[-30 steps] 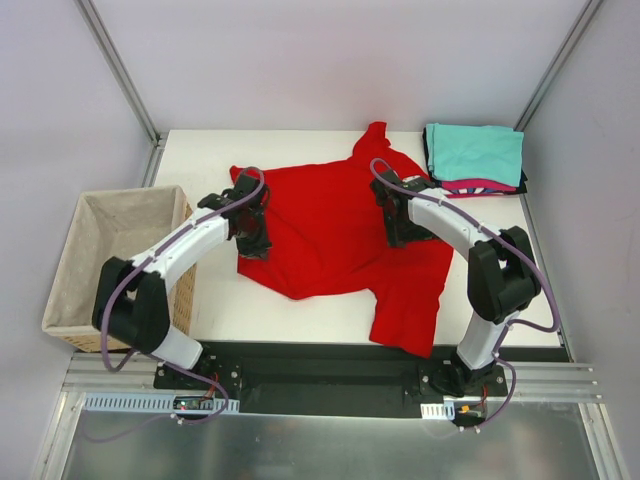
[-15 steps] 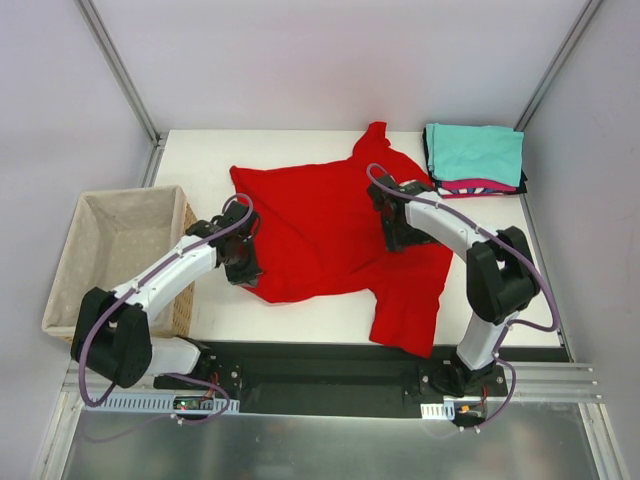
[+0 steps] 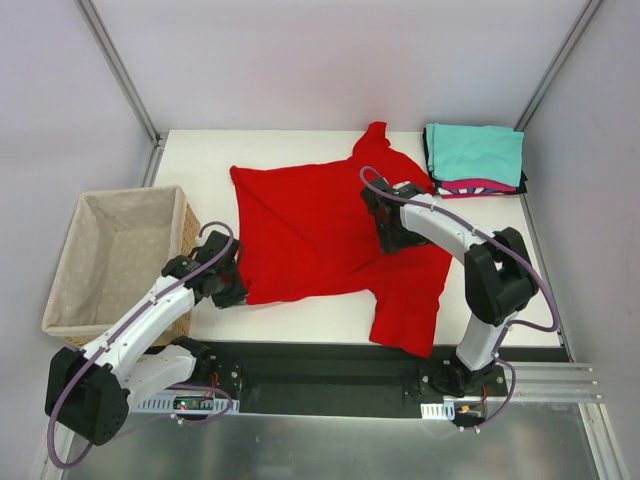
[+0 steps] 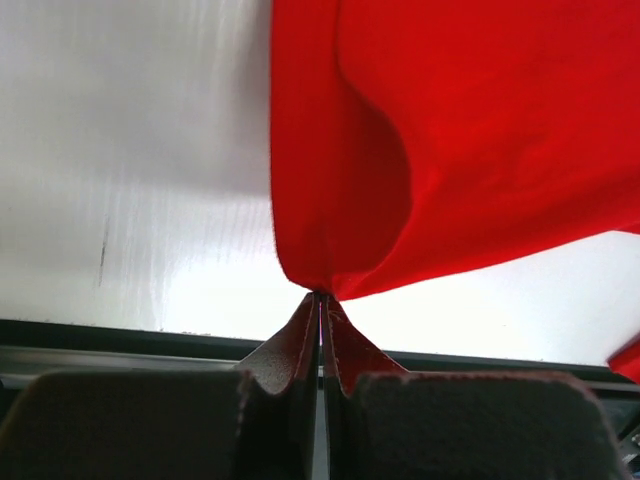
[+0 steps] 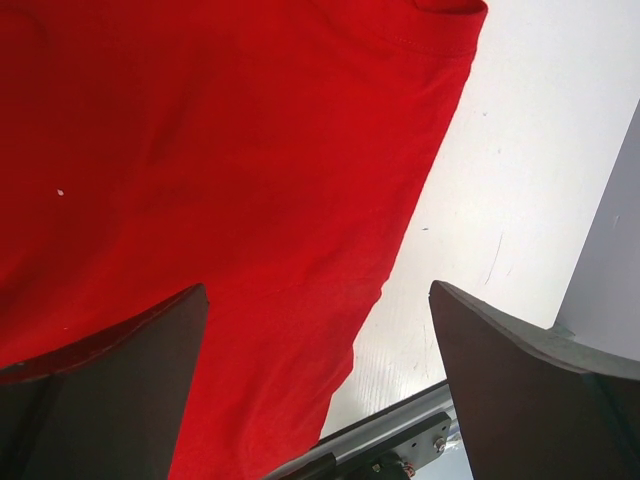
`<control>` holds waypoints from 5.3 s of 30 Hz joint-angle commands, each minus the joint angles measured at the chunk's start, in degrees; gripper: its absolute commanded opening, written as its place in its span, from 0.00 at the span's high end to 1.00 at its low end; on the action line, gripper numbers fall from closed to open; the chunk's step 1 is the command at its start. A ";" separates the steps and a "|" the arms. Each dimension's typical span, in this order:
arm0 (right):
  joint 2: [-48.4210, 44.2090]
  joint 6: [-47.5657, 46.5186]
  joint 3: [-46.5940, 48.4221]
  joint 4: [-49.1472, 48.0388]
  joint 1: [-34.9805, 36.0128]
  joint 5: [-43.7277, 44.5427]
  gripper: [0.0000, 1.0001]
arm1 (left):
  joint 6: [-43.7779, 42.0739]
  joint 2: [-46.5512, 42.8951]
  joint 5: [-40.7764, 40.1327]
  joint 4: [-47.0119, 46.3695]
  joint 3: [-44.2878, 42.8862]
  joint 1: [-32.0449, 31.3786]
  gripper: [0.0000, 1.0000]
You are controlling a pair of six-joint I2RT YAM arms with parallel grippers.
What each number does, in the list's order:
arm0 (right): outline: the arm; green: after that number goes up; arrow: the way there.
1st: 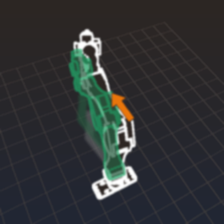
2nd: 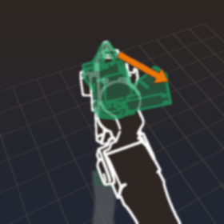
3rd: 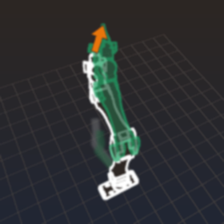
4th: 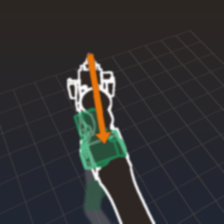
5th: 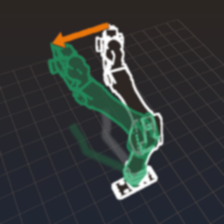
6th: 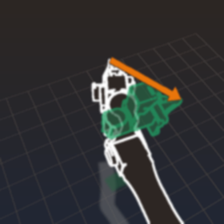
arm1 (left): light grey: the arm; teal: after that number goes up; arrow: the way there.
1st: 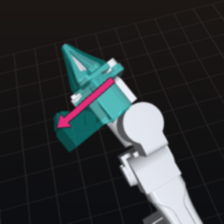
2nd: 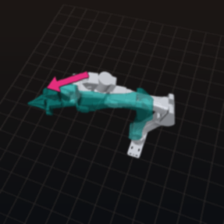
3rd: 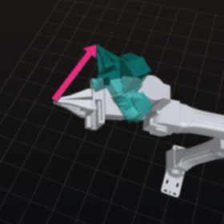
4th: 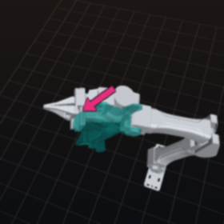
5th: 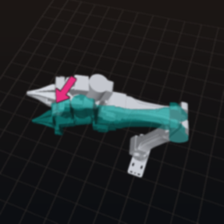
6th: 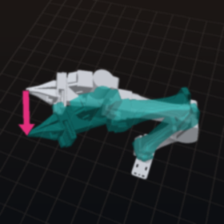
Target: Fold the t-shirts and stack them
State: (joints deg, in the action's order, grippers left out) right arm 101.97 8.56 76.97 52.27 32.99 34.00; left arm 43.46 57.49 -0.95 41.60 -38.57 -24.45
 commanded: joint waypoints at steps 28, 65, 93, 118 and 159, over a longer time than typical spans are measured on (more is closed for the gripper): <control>-14.08 2.69 -9.54 1.34 3.65 2.83 0.03 | 4.98 1.64 -3.99 0.06 -8.18 -0.69 0.21; 4.53 16.49 -12.82 13.73 11.13 16.01 0.03 | 1.01 31.00 -1.51 -11.19 -16.54 -1.04 0.26; 17.64 20.62 -6.66 23.75 11.39 18.04 0.03 | -0.04 37.43 2.09 -16.73 -12.24 10.91 0.28; 10.79 15.35 -11.84 17.07 -5.31 4.49 0.03 | 1.10 28.11 0.25 -16.82 -9.42 17.15 0.29; -8.72 2.96 5.04 2.13 7.00 -5.26 0.03 | -2.07 37.24 15.28 -20.07 -19.88 9.59 0.33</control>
State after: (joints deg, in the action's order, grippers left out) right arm 96.84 12.51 83.24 54.26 40.25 26.89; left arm 40.03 91.98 15.00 22.57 -56.36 -13.98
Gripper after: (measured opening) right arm 0.968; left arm 0.673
